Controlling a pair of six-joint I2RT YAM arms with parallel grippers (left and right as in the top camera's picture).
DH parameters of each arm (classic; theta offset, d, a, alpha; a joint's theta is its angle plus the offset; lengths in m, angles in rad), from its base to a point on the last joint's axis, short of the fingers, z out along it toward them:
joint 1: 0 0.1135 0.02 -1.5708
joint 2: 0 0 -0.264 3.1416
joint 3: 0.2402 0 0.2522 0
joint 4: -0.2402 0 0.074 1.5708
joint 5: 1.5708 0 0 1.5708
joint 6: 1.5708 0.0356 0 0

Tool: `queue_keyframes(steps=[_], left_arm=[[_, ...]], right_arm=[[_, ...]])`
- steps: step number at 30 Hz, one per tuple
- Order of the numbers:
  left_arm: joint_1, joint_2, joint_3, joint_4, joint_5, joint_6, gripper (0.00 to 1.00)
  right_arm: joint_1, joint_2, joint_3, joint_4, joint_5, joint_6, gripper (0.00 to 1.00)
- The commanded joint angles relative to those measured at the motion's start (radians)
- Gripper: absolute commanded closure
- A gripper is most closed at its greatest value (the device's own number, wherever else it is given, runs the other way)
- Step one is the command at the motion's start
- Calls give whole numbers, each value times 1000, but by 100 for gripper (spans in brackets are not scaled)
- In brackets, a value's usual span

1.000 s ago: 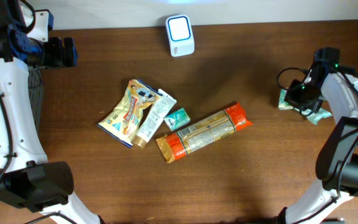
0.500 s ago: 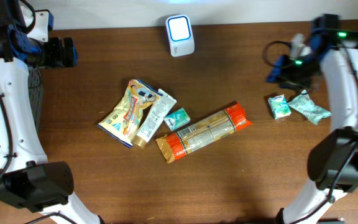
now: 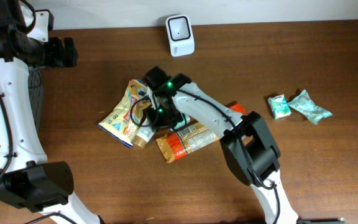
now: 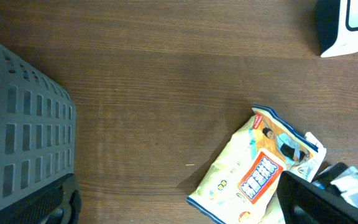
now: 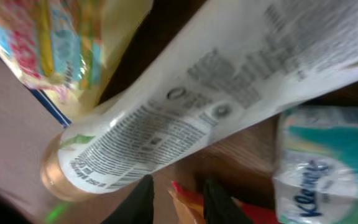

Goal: Scan the item barcode
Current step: 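Grasp the second green tissue pack near the pile with right gripper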

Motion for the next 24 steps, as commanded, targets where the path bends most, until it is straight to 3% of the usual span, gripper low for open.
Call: queue_keyframes(steps=[1,5,9,12,16,19,24], left_arm=[[0,-5,8,2,0,-8,1],[0,-5,8,1,0,-8,1],[0,-5,8,1,0,-8,1],[0,-5,8,2,0,-8,1],[0,-5,8,2,0,-8,1],[0,-5,8,2,0,-8,1],[0,-5,8,2,0,-8,1]], right_arm=[[1,19,-26,-34,113,18,75],[-69,19,-26,-128,255,12,75],[-227,18,-26,-169,259,-16,75],[-288,17,-10,-171,121,-137,75],[-313,12,162,-247,6,-151,74],[-337,13,118,-182,-60,-140,55],[-337,21,-56,-2,-60,-137,54]])
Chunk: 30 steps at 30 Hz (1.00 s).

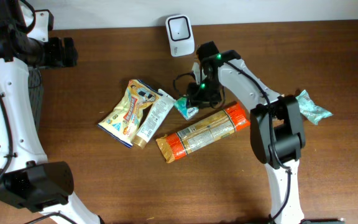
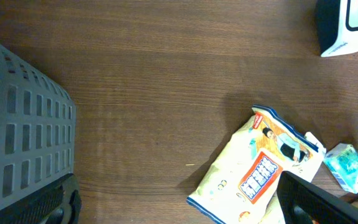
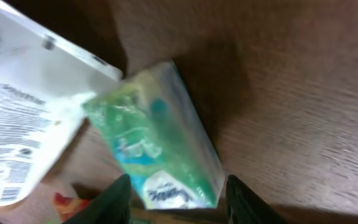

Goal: Scan the item barcode
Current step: 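Grasp the second green tissue pack near the pile with right gripper, then lift the tissue pack up to the barcode scanner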

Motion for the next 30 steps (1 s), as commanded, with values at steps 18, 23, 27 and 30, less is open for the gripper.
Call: queue_keyframes(steps=[18,23,27,30], left_arm=[[0,-5,8,2,0,-9,1],[0,-5,8,2,0,-9,1],[0,-5,8,2,0,-9,1],[0,-5,8,2,0,-9,1]], right_arm=[[-171,-237,-101,18,-819,-95,96],[-225,-250,-101,43,-1149,-86,96],[-225,-250,-101,43,-1149,-87,96],[-224,-250,-101,44,-1149,-94,96]])
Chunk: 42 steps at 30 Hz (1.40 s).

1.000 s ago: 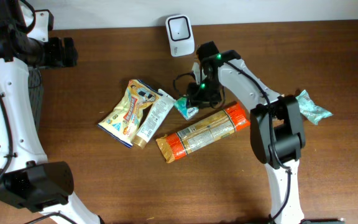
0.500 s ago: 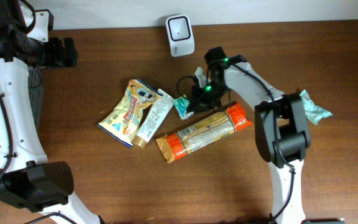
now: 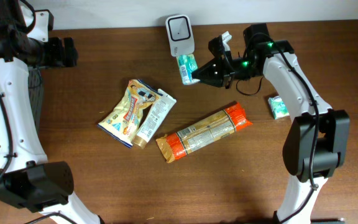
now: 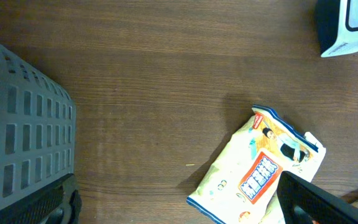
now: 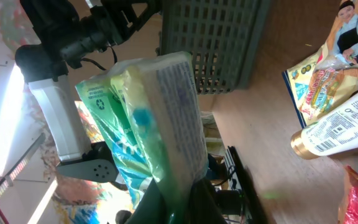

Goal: Scan the item barcode
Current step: 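Lift the tissue pack up to the barcode scanner, then move the tissue pack right and drop it with the others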

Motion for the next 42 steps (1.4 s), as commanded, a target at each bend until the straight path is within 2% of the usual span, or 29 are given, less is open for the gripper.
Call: queue_keyframes(steps=[1,4,8,12,14,17,18,19,20,22,23,26,28,30,38,40,42], left_arm=[[0,-5,8,2,0,-8,1],[0,-5,8,1,0,-8,1],[0,-5,8,2,0,-8,1],[1,-5,8,1,0,-8,1],[0,-5,8,1,0,-8,1],[0,-5,8,2,0,-8,1],[0,-5,8,1,0,-9,1],[0,-5,8,2,0,-8,1],[0,-5,8,1,0,-8,1],[0,-5,8,1,0,-8,1],[0,-5,8,1,0,-8,1],[0,-5,8,2,0,-8,1],[0,-5,8,2,0,-8,1],[0,-5,8,1,0,-8,1],[0,-5,8,2,0,-8,1],[0,-5,8,2,0,-8,1],[0,-5,8,2,0,-9,1]], right_arm=[[-3,-17,0,3,-38,-15,96],[-3,-17,0,3,5,-15,96],[47,-17,0,-23,438,-11,96],[124,-17,12,-129,818,-11,96],[138,-17,99,-233,1030,-11,96],[169,-17,346,-322,1440,40,96],[181,-17,384,-303,1540,42,96],[210,-17,407,-213,1714,39,96],[235,-8,406,-130,1798,7,96],[279,41,404,77,1935,-69,96],[292,99,404,251,2015,-142,96],[294,272,404,622,2023,-320,96],[303,378,404,808,2022,-448,96],[322,446,404,913,2019,-574,96],[349,449,405,925,2000,-590,96],[361,396,405,871,1934,-540,96],[357,321,405,784,1896,-427,96]])
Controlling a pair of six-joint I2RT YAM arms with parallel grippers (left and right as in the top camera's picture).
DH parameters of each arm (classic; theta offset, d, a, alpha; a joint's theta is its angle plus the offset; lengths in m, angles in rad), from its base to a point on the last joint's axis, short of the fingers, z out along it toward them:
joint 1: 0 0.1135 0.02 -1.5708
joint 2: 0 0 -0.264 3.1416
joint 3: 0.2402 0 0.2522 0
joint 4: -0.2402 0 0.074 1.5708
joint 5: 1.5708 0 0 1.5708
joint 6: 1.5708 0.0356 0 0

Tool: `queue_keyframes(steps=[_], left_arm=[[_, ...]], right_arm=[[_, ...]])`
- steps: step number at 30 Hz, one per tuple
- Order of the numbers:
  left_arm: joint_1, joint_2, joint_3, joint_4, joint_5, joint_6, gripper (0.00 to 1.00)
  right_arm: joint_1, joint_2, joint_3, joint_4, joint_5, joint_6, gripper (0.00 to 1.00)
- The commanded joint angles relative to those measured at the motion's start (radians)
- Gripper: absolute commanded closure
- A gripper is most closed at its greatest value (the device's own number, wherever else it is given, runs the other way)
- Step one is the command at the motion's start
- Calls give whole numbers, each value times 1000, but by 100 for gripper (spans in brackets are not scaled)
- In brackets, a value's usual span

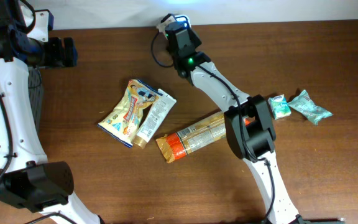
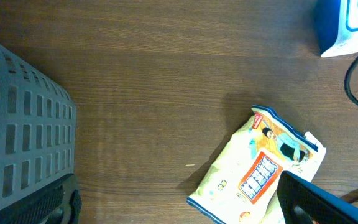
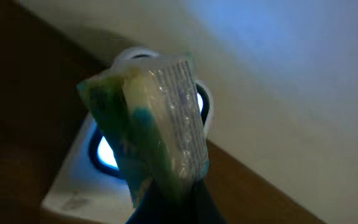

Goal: Scan the item barcode
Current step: 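Move the tissue pack right and drop it with the others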

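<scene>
A green-and-white tissue pack [image 3: 154,130] stands upright between the fingers of my right gripper [image 3: 166,190], which is shut on it. Just behind the pack is the white barcode scanner [image 3: 82,168], its window glowing blue. From overhead my right gripper [image 1: 174,30] sits at the table's back edge and covers the scanner; the pack does not show there. The scanner [image 2: 347,25] shows blue-lit in the left wrist view. My left gripper [image 1: 67,53] stays at the far left, open with nothing in it.
A yellow snack bag [image 1: 126,112], a white tube [image 1: 153,118] and a long orange-ended packet [image 1: 194,137] lie mid-table. Two more green packs [image 1: 279,106] [image 1: 309,106] rest at the right. A grey basket [image 2: 17,112] stands at the left edge.
My right gripper, with the tissue pack, has gone from just right of the scanner to directly over it at the back edge. The scanner now glows blue. The left arm is unchanged.
My right gripper was low in the pile beside the white tube. Then it stood open around a green tissue pack on the table. Then it held the pack up next to the scanner, and now holds it in front of the lit window.
</scene>
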Motion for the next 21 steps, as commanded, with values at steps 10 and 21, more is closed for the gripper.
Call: queue_keyframes(steps=[10,21], left_arm=[[0,-4,8,2,0,-9,1],[0,-4,8,2,0,-9,1]], right_arm=[[-344,-687,6,-1252,-601,521,96],[-808,-605,-601,-970,-586,601,96]])
